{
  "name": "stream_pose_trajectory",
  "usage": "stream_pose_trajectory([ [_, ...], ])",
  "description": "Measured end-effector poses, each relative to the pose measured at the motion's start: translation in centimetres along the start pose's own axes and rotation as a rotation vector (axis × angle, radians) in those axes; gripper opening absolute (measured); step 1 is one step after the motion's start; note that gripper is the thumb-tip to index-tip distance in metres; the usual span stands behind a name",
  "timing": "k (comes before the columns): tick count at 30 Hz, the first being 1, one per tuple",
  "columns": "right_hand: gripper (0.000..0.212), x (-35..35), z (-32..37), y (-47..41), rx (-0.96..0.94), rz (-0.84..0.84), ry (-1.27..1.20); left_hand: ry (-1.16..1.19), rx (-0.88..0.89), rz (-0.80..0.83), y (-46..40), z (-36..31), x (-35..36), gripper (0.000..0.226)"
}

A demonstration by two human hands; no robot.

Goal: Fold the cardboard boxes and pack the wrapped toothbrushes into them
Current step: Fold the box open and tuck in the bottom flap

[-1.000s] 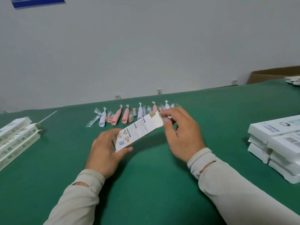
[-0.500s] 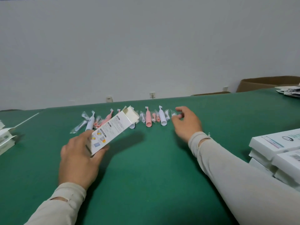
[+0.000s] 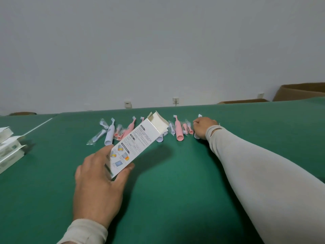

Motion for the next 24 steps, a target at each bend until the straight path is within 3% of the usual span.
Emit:
stream_pose_trajectory([
  [9, 0.037, 0.2, -2.7, 8.0, 0.105, -0.087, -0.082, -0.021, 0.001, 0.043, -0.2, 0.1, 0.1, 0.054],
  [16, 0.020, 1.0, 0.6, 22.3, -0.170, -0.001, -0.102, -0.007, 0.082, 0.150, 0.7, -2.1, 0.1, 0.057],
  [20, 0.029, 1.2, 1.4, 25.8, -0.299, -0.002, -0.087, -0.006, 0.148, 0.199, 2.0, -3.4, -0.1, 0.058],
  [24, 0.039, 0.4, 1.1, 26.4, -0.328, -0.014, -0.146, 0.032, 0.195, 0.136, 3.7, -4.7, -1.2, 0.055],
])
Point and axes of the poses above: each hand's wrist, its own y-axis away from the middle knuckle, its own x-axis out of the palm, z = x × y, the point moved 8 cm from there along -y, towards the middle knuckle, and after that the axes turned 9 degrees about -y, right-handed, at the moved point
